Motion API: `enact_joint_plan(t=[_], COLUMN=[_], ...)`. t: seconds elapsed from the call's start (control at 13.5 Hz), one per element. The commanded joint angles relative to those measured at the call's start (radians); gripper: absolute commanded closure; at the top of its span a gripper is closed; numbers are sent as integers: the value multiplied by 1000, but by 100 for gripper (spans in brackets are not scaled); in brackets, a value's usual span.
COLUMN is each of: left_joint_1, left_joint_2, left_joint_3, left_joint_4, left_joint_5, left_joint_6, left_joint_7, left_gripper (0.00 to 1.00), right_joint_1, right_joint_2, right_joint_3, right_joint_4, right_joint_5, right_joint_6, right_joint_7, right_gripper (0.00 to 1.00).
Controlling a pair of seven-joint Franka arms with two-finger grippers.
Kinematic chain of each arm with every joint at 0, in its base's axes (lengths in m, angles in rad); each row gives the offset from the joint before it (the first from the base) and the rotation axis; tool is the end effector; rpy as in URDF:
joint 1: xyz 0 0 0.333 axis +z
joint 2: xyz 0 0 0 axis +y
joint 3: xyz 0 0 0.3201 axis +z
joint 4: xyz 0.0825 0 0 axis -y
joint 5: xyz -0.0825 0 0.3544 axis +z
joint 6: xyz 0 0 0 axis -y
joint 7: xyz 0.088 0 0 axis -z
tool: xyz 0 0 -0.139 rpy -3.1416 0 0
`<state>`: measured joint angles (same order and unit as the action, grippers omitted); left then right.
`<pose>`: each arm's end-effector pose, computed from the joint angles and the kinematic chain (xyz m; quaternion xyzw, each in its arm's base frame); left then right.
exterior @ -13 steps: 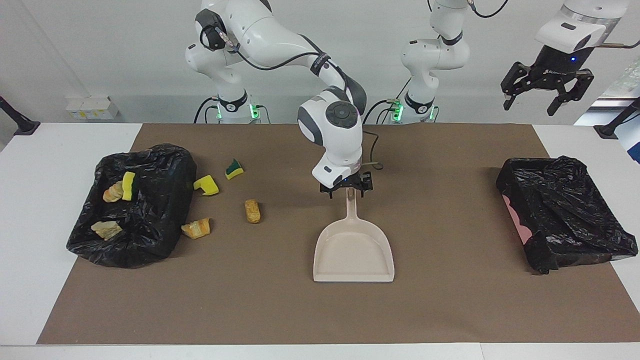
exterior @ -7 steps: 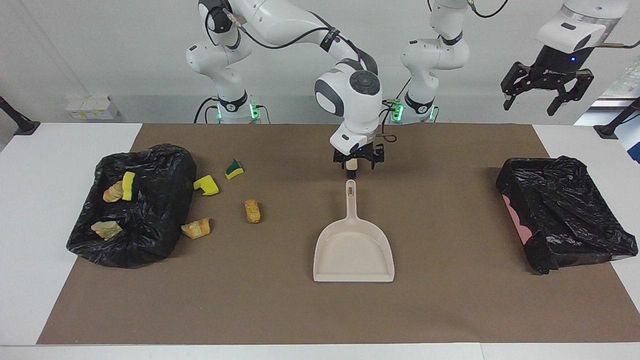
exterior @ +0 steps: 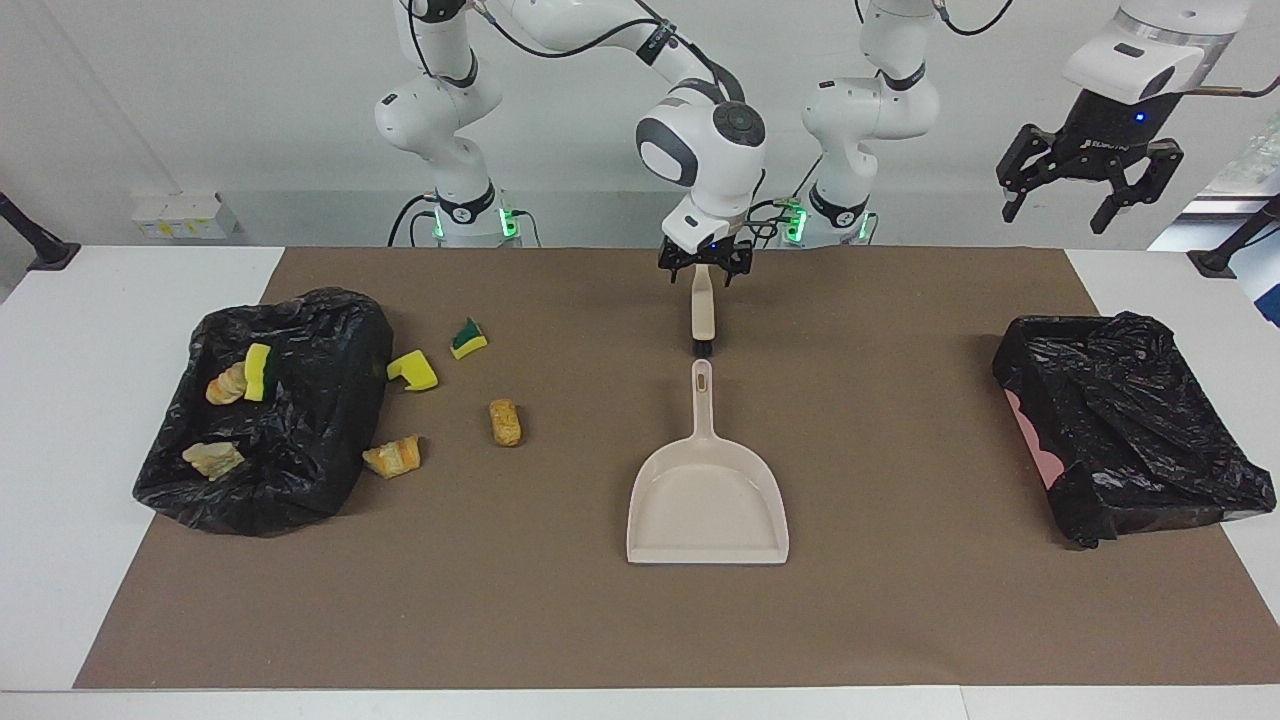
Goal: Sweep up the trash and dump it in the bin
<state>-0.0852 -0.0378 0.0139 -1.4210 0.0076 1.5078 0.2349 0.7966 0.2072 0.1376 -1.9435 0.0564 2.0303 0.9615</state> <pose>0.5065 -0.0349 0.6762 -0.9865 0.1517 -0.0618 0.0086 0.3302 0.4510 0.3568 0.9971 -0.0282 -0.0660 0.0256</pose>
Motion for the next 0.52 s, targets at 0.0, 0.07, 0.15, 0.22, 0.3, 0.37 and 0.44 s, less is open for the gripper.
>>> enact_joint_plan(t=[0.0, 0.07, 0.15, 0.22, 0.3, 0.37, 0.44], left_joint_1=[-48, -63, -89, -115, -142, -175, -195], left_joint_2=[10, 13, 15, 22, 50, 70, 91], left_joint_3=[-2, -2, -2, -2, -2, -2, -2], left_joint_4=[-51, -91, -128, -159, -183, -202, -222], left_joint_5=[5, 5, 5, 5, 5, 5, 5], left_joint_6=[77, 130, 184, 228, 276, 319, 362], left_joint_7=[4, -2, -28, -69, -109, -141, -166], left_gripper=[0, 0, 0, 0, 0, 0, 0], right_joint_1=[50, 53, 53, 55, 55, 55, 58], right_joint_2=[-65, -65, -66, -68, -69, -72, -75], right_joint_3=[4, 4, 5, 5, 5, 5, 7], right_joint_4=[-155, -176, -183, -183, -184, -187, -189], right_joint_5=[52, 54, 56, 75, 101, 117, 131], right_joint_6=[129, 158, 165, 157, 148, 143, 143], right_joint_7=[49, 68, 69, 63, 51, 49, 48], right_gripper=[0, 0, 4, 6, 8, 12, 13])
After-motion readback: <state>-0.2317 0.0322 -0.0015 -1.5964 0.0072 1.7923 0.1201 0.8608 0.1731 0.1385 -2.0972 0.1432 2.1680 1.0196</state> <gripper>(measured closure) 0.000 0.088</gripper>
